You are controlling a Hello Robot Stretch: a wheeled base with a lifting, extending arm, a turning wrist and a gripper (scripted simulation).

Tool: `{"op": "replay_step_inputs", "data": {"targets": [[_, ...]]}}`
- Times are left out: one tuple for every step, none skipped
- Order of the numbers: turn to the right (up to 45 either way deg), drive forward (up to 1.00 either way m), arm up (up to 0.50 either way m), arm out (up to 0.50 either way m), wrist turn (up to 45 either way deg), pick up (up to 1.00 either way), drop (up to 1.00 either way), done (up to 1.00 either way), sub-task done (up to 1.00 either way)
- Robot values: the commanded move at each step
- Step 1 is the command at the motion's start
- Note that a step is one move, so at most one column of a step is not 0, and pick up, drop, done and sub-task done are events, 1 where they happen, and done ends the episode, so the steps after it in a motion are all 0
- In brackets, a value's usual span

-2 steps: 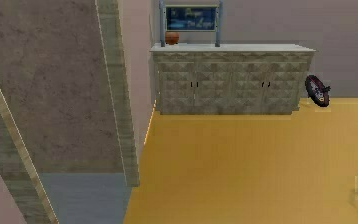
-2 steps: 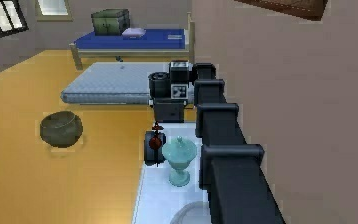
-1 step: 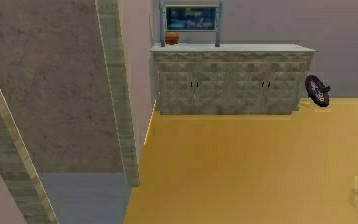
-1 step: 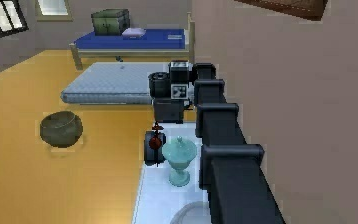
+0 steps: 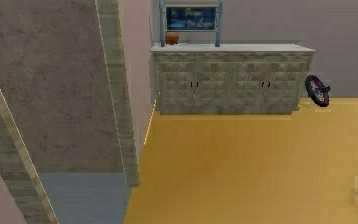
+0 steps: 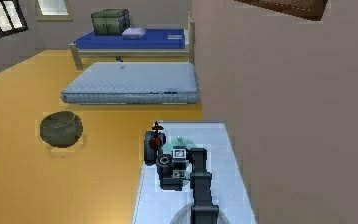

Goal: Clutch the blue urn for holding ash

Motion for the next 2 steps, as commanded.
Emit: {"op": "replay_step_inputs", "data": {"targets": [[0.0, 0.00, 0.00, 0.00, 0.0, 1.00, 0.00, 0.00, 0.00], [0.0, 0.00, 0.10, 0.00, 0.0, 0.00, 0.00, 0.00, 0.00]]}}
